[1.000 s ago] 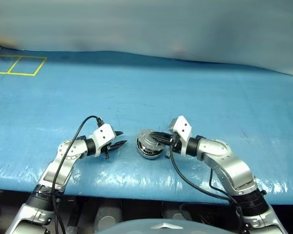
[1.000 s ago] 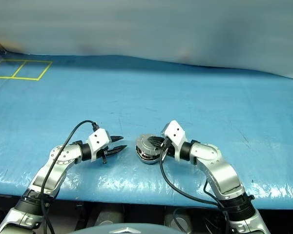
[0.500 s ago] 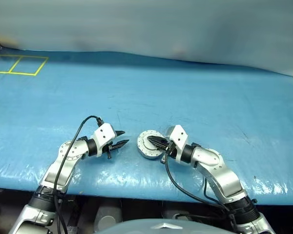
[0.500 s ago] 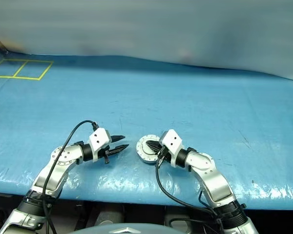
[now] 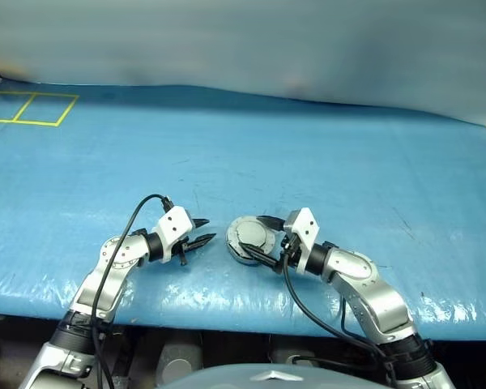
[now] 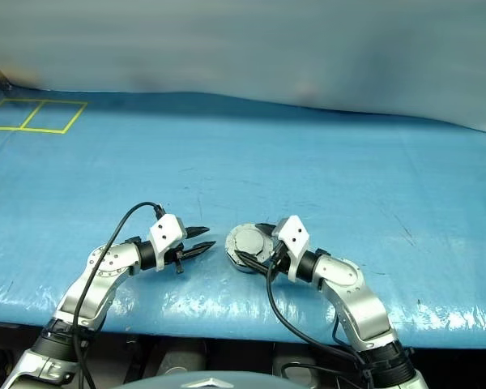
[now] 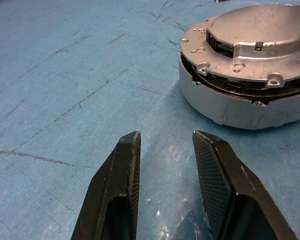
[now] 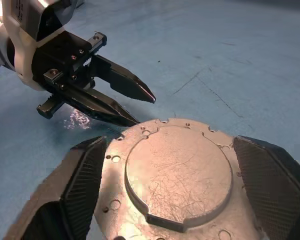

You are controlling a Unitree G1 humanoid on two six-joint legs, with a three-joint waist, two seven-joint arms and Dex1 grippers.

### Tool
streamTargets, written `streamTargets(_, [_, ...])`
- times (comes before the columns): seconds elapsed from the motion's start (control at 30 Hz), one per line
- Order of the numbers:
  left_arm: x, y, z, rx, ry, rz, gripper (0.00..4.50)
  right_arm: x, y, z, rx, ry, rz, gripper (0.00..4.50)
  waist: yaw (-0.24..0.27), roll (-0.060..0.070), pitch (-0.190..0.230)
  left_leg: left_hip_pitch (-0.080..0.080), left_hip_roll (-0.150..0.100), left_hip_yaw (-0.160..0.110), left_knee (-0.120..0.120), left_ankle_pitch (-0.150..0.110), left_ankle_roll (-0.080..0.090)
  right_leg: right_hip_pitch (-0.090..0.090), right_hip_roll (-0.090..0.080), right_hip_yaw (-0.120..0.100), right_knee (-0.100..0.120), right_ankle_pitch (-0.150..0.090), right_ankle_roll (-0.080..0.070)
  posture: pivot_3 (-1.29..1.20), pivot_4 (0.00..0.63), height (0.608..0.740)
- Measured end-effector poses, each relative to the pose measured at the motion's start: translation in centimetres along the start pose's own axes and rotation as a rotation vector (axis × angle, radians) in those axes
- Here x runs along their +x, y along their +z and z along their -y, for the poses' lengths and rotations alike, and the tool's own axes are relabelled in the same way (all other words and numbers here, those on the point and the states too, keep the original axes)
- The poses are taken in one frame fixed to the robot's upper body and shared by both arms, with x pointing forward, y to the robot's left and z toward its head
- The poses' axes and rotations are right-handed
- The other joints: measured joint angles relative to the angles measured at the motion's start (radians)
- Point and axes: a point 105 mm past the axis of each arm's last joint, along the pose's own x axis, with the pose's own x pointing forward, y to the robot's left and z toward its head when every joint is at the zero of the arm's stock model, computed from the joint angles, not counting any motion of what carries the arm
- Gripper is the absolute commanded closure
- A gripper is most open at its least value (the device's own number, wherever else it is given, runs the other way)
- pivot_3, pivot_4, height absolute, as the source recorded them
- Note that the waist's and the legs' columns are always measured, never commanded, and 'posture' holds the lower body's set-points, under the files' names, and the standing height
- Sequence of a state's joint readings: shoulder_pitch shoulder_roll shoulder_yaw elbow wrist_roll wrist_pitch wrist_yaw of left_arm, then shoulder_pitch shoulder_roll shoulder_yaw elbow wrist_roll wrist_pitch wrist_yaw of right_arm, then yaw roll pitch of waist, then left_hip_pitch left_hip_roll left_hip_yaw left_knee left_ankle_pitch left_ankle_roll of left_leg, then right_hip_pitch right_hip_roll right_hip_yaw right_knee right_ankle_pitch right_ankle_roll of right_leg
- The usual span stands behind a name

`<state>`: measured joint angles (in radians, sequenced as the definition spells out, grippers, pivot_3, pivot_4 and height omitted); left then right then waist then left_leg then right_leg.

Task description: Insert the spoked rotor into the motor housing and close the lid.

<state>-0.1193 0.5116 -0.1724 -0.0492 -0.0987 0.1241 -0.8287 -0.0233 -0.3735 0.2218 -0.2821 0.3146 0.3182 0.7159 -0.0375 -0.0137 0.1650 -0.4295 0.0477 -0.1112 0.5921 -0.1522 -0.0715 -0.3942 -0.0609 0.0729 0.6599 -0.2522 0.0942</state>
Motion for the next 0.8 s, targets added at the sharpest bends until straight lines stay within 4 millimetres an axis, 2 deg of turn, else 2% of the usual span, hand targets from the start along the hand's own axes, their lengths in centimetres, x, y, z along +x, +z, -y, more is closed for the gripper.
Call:
streamTargets(0.43, [0.1, -0.1, 0.0, 0.002, 0.005, -0.005, 2.75, 0.5, -0.9, 0.3, 0.017, -0.024, -0.033, 0.01, 0.000, 0.000, 0.000, 0.000, 0.000, 0.000, 0.000, 0.000, 0.000, 0.000, 0.000, 0.000, 0.000, 0.000, 0.000, 0.00, 0.150, 0.740])
streamTargets(0.53, [0.1, -0.1, 0.0, 0.003, 0.013, -0.007, 2.75, 0.6, -1.0, 0.4, 0.012, -0.030, -0.036, 0.62, 0.000, 0.000, 0.000, 0.000, 0.000, 0.000, 0.000, 0.000, 0.000, 0.000, 0.000, 0.000, 0.000, 0.000, 0.000, 0.00, 0.150, 0.740])
streamTargets(0.63, [0.1, -0.1, 0.0, 0.003, 0.013, -0.007, 2.75, 0.7, -1.0, 0.7, -0.006, -0.039, -0.042, 1.48, 0.000, 0.000, 0.000, 0.000, 0.000, 0.000, 0.000, 0.000, 0.000, 0.000, 0.000, 0.000, 0.000, 0.000, 0.000, 0.00, 0.150, 0.740])
streamTargets(0.8, [0.2, -0.1, 0.0, 0.003, 0.011, -0.008, 2.75, 0.7, -1.1, 0.7, -0.023, -0.042, -0.043, 1.48, -0.001, 0.000, 0.000, 0.000, 0.000, 0.000, 0.000, 0.000, 0.000, 0.000, 0.000, 0.000, 0.000, 0.000, 0.000, 0.00, 0.150, 0.740])
